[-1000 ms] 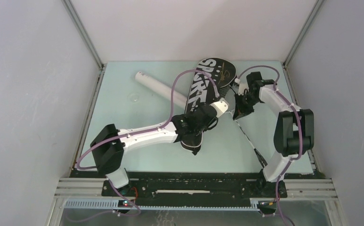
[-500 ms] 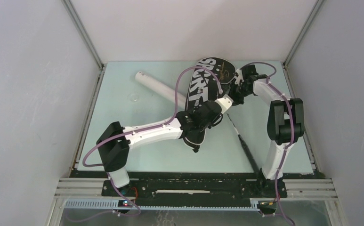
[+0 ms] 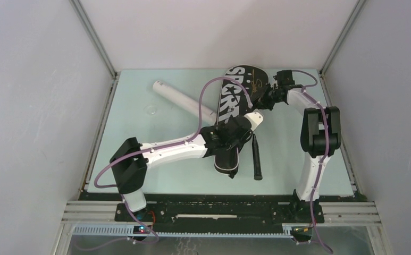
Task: Pack up the badminton gear
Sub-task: Place the racket in the racket bag.
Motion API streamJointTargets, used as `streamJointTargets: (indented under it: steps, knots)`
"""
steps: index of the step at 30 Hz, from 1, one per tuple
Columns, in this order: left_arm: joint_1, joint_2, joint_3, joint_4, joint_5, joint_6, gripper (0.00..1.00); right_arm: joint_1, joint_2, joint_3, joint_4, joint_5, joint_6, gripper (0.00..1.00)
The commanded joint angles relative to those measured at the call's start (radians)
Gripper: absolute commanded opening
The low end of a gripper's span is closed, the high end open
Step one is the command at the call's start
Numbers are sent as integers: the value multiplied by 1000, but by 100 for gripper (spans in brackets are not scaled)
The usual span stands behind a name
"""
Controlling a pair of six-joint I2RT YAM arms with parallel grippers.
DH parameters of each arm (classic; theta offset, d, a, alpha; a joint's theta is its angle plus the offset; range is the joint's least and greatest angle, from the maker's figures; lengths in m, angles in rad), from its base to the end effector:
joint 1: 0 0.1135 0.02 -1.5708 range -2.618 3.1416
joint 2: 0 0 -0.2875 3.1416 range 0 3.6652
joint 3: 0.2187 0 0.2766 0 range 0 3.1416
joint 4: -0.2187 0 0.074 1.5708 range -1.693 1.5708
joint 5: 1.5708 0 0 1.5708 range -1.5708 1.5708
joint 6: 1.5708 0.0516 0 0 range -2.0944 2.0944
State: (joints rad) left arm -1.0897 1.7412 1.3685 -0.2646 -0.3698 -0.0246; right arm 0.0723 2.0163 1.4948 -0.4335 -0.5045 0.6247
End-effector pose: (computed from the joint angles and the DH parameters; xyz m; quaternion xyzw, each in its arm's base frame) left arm 0.2202 -0.3816 0.2817 0.3744 0.7983 -0.0945 0.4622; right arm 0.4737 0.0593 0.1932 0.1789 0.9085 0.3238 0.1946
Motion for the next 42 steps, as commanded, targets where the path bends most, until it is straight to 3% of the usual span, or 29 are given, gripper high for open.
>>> streamJointTargets:
  steps: [1,10,22,34,37,40,42]
  knots:
    - [22,-26,-23,74,14,-3,0,-1,68,138,52,-14,26,0]
    - [48,-34,-9,61,110,-19,0,10,118,109,250,20,188,0]
    - [87,2,3,62,156,-77,0,34,228,165,327,-123,304,3]
    - [85,-25,-115,85,221,-122,0,31,272,250,268,-100,311,0]
    - [85,-14,-108,73,219,-105,17,39,291,261,258,-104,304,2]
    - [88,-26,-108,65,225,-84,46,40,298,258,252,-101,293,6]
    - [89,-39,-113,59,229,-68,55,38,300,257,246,-102,282,9]
